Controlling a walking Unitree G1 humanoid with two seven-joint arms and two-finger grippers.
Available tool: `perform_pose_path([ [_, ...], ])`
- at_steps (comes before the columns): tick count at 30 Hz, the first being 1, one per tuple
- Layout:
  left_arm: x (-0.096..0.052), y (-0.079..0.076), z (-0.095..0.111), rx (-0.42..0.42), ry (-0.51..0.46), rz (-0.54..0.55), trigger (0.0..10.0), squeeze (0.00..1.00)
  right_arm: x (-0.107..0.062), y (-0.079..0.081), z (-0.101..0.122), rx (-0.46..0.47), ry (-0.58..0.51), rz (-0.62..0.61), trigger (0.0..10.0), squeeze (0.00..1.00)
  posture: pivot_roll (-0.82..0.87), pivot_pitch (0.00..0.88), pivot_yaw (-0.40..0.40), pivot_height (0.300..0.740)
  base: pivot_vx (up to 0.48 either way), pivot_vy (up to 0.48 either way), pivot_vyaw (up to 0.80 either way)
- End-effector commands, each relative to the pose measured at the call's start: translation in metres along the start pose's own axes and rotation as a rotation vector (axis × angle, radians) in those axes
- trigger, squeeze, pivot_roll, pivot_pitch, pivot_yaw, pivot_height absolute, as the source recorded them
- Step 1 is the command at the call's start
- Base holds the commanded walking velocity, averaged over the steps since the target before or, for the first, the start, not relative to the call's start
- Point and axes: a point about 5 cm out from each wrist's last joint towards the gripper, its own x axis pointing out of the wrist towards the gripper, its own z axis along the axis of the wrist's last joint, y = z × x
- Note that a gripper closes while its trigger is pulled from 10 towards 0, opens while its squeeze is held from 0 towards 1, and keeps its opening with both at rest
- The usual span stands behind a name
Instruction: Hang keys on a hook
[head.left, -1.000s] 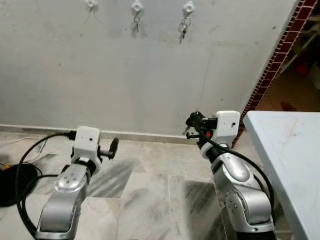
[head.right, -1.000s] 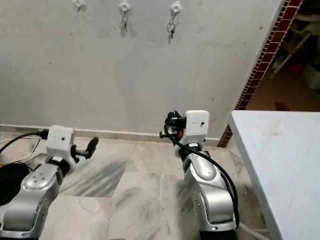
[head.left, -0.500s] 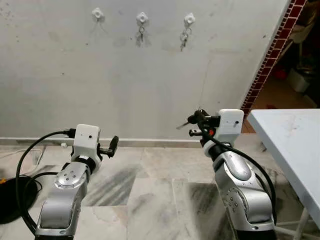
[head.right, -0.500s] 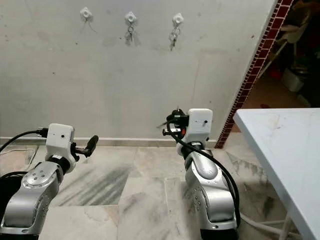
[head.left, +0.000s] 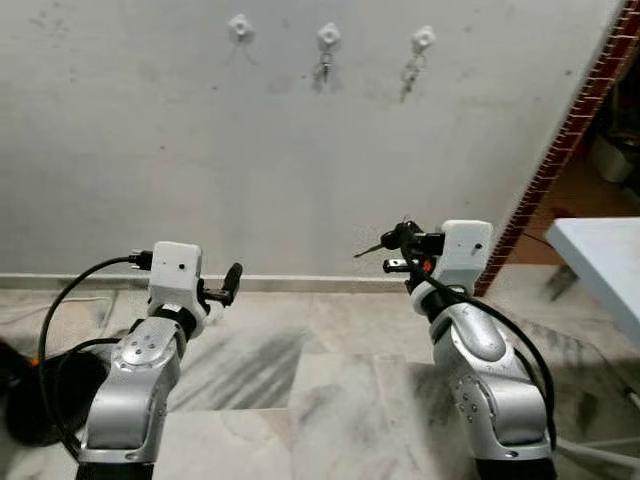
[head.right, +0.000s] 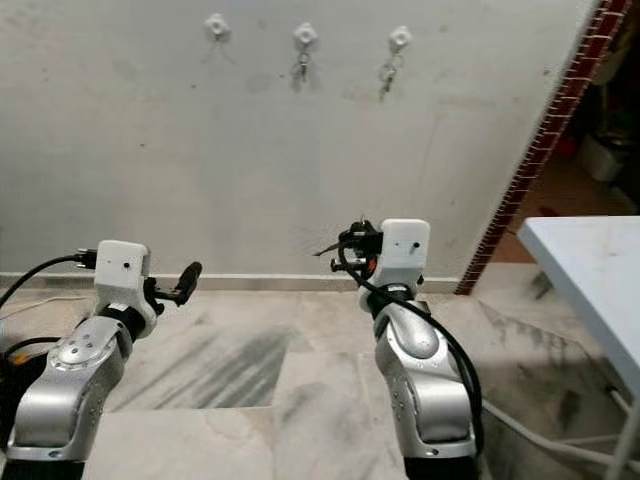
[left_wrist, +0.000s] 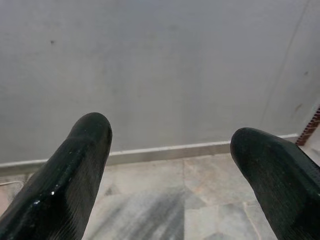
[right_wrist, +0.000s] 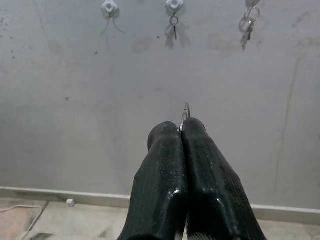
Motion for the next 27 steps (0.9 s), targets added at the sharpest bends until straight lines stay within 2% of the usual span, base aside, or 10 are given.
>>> perform_pose_path([
  [1, 0.0018, -0.0063, 0.0036, -0.008, -0.016, -0.03, 10.0, 0.0, -0.0003, -0.0064, 0.0031, -0.01, -0.012, -0.019, 10.0, 0.0, 0.14, 0.0, -0.02, 0.74, 0.0, 0.0, 0.0],
  [6, 0.0014, -0.0106, 0.0038, -0.023, -0.021, -0.052, 10.0, 0.0, 0.0009, -0.005, 0.0035, -0.019, -0.014, -0.008, 10.0, 0.0, 0.14, 0.0, -0.022, 0.74, 0.097, 0.0, 0.0],
  [17, 0.0016, -0.0097, 0.002, -0.034, -0.009, -0.053, 10.0, 0.0, 0.0019, -0.0026, 0.0028, -0.029, -0.014, 0.009, 10.0, 0.0, 0.14, 0.0, -0.025, 0.74, 0.331, 0.0, 0.0],
  [22, 0.0019, -0.0109, -0.0015, -0.052, 0.011, -0.051, 10.0, 0.0, 0.002, -0.0028, 0.002, -0.023, -0.011, 0.007, 10.0, 0.0, 0.14, 0.0, -0.025, 0.74, 0.0, 0.0, 0.0],
  [27, 0.0019, -0.012, -0.002, -0.07, 0.019, -0.056, 10.0, 0.0, 0.0019, -0.0031, 0.0017, -0.023, -0.009, 0.007, 10.0, 0.0, 0.14, 0.0, -0.026, 0.74, 0.0, 0.428, 0.0],
])
